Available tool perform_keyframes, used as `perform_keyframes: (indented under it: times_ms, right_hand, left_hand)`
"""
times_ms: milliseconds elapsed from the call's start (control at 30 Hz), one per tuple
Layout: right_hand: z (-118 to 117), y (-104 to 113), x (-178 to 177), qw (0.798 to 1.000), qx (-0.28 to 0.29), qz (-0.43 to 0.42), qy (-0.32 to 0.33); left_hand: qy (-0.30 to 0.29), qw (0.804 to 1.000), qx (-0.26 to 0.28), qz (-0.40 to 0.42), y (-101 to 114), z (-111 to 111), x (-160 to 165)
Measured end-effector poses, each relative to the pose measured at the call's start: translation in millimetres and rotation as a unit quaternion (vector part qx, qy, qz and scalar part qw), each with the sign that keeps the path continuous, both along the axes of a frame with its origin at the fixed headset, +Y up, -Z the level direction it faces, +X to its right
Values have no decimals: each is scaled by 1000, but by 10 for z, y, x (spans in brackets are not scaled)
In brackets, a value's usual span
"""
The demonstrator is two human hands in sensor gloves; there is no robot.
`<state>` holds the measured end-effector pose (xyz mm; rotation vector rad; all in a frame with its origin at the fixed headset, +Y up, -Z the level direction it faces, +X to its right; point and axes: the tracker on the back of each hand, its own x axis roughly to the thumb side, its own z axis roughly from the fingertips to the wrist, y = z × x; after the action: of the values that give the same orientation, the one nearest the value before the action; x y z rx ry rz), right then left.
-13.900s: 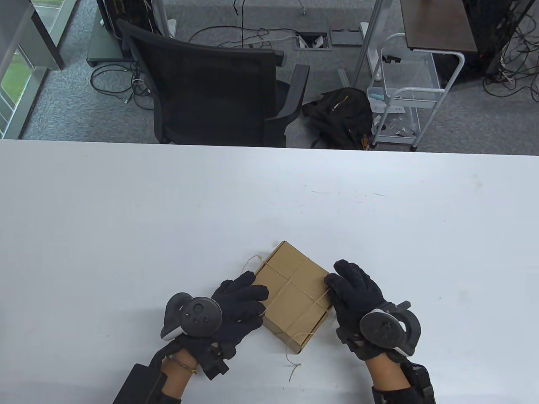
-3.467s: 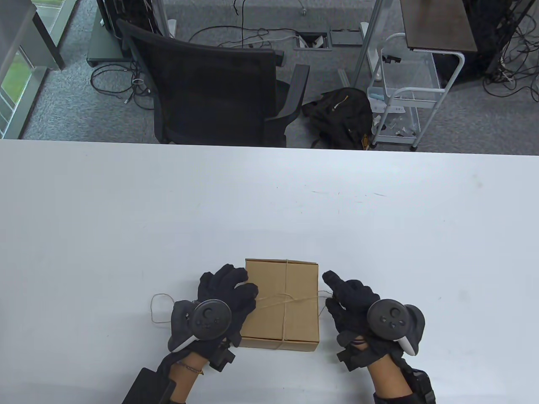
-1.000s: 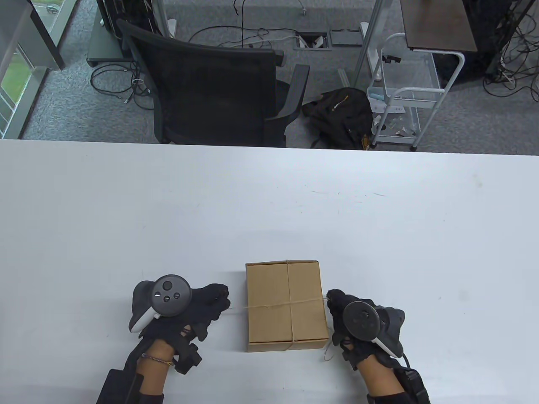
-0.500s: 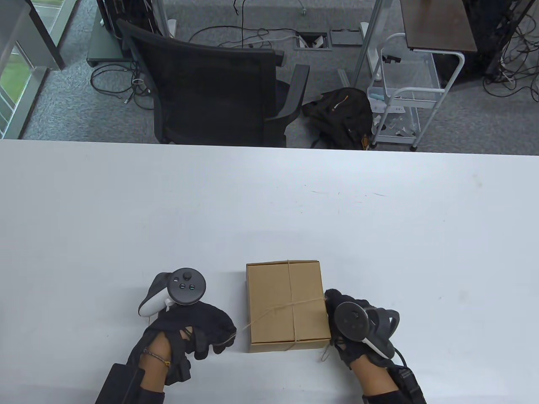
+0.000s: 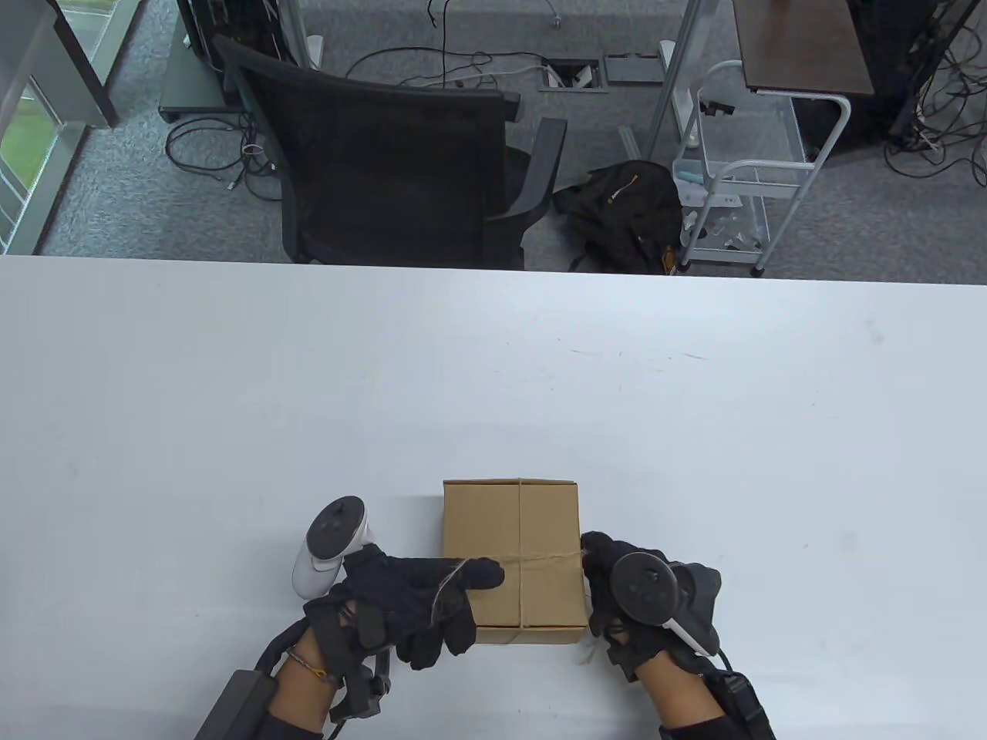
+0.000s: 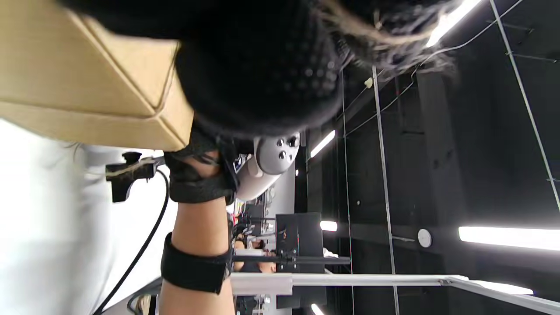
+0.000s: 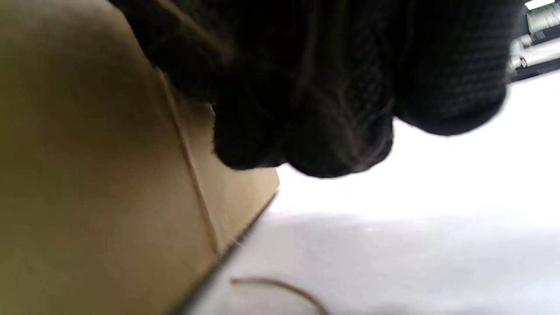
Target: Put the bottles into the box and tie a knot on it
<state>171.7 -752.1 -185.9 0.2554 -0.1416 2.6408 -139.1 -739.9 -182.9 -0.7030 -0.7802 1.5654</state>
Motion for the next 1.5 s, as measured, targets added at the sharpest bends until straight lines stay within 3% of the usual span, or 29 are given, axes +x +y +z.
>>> perform_keyframes:
  times_ms: [133, 300, 367, 533, 600, 633, 733, 800, 900, 1000, 1067, 1167, 1300, 1433, 1500]
  right_hand:
    - [-35, 47, 276, 986, -39, -163, 23]
    - [-93, 60, 533, 921, -78, -374, 82]
    - [-114, 79, 535, 896, -102, -415, 123]
    - [-105, 195, 490, 869, -151, -402, 247]
    - [-83, 217, 455, 873, -189, -351, 281]
    - [-62, 214, 426, 885, -209, -304, 285]
    - [-40, 163, 324, 932, -226, -144, 246]
    - [-38, 93, 241, 946, -242, -33, 214]
    - [-93, -76, 125, 943, -280, 61, 167]
    - [-160, -141, 103, 959, -243, 78, 125]
    - [-171, -171, 103, 980, -194, 21, 38]
    - [-151, -161, 99, 986, -148, -39, -59]
    - [-125, -68, 66, 995, -63, 3, -83]
    - [-92, 0, 40, 996, -17, 8, -88]
    - [-77, 35, 23, 997, 20, 26, -63]
  left_hand:
    - [52, 998, 7, -34, -30, -23, -89]
    - [89, 993, 8, -80, -65, -45, -146]
    - [100, 991, 2, -93, -71, -44, -165]
    - [114, 986, -2, -118, -93, -41, -206]
    - [120, 984, 1, -128, -91, -42, -205]
    - [121, 984, -1, -130, -95, -42, -201]
    - [122, 983, -1, -135, -98, -43, -195]
    - [124, 981, 4, -147, -102, -36, -191]
    - [123, 979, 8, -162, -110, -31, -182]
    - [120, 980, 3, -159, -118, -29, -172]
    - [118, 979, 7, -164, -115, -27, -161]
    - [113, 980, 7, -165, -110, -22, -140]
    - [110, 979, 10, -171, -116, -29, -129]
    - [112, 978, 7, -174, -128, -42, -123]
    - [112, 978, 4, -175, -126, -42, -117]
